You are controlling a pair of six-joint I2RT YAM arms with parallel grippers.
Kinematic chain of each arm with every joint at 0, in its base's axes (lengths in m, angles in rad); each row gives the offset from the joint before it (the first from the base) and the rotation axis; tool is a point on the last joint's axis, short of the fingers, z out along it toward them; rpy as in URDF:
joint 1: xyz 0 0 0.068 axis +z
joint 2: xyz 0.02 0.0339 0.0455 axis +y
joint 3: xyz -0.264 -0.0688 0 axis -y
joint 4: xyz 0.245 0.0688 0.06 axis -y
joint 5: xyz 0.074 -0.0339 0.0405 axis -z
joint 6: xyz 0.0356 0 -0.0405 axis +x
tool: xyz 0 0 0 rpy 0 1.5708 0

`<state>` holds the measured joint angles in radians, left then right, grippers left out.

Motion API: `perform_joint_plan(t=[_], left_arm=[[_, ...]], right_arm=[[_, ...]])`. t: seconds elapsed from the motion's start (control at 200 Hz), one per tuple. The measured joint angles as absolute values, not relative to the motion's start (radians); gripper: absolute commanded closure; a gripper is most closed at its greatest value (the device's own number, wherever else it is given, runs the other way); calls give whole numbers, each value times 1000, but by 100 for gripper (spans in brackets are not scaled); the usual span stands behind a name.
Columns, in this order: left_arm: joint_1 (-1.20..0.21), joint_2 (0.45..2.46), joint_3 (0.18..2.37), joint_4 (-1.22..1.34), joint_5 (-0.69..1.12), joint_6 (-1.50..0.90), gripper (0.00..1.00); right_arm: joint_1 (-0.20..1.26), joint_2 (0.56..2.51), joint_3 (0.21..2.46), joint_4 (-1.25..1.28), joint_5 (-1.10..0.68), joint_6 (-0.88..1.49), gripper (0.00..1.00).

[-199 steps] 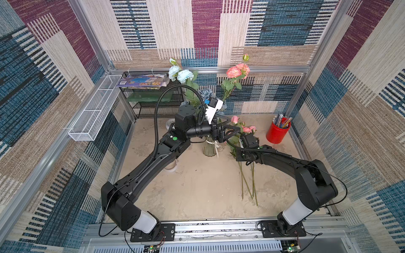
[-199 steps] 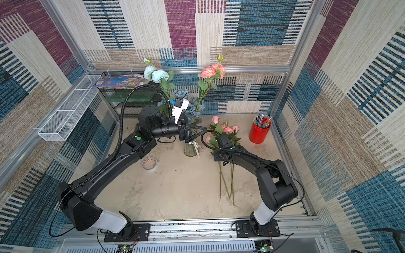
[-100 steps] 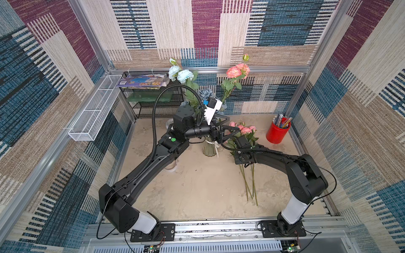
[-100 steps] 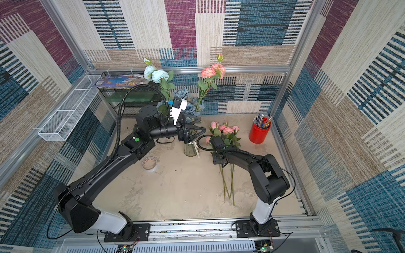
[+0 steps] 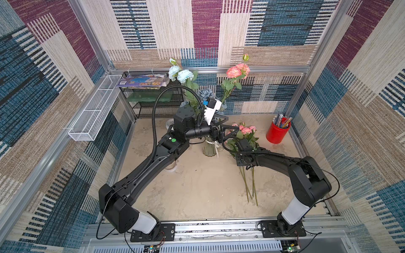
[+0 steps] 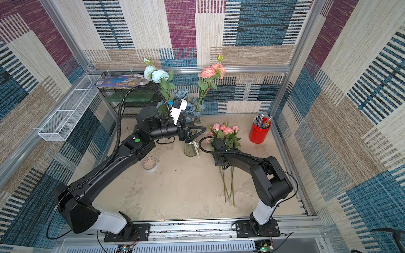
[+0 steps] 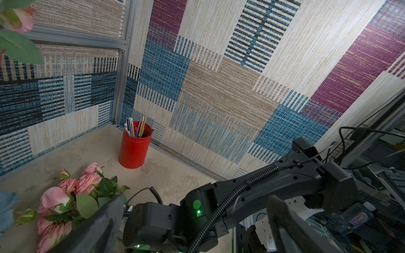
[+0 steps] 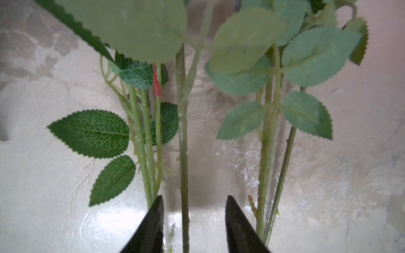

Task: Pick out pink flowers from the vase
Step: Place the flower at the center of the board, then pick up the flower from the vase.

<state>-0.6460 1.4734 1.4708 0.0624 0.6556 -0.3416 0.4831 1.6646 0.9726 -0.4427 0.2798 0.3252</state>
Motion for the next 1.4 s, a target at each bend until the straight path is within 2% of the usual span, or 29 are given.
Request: perform_joint_plan(t=[0.1, 0.23, 0.321, 0.546, 0.636, 0.937, 1.182, 1.402], left_arm=[[-672, 1471, 1468, 62, 592, -331, 0], [-738, 1498, 1524, 29, 497, -274, 0], [-783, 1544, 1599, 3, 401, -221, 0], [-831, 1741, 1865, -104, 51, -77, 4], [-831, 1840, 2016, -184, -82, -23, 11], [-833, 2135, 2504, -442, -352, 125, 26], [-808, 2175, 2529, -543, -420, 134, 32], [-755, 2187, 2494, -552, -411, 98, 44]], right_arm=[[476, 1583, 923, -398, 260, 325, 16], [461, 1442, 846, -334, 226, 333, 9], [450, 1314, 788, -289, 211, 344, 0], [434, 1040, 656, -196, 161, 370, 2], [425, 971, 624, -179, 157, 377, 3], [417, 929, 567, -151, 97, 393, 2], [414, 927, 562, -147, 75, 397, 2], [413, 929, 559, -147, 59, 397, 1]])
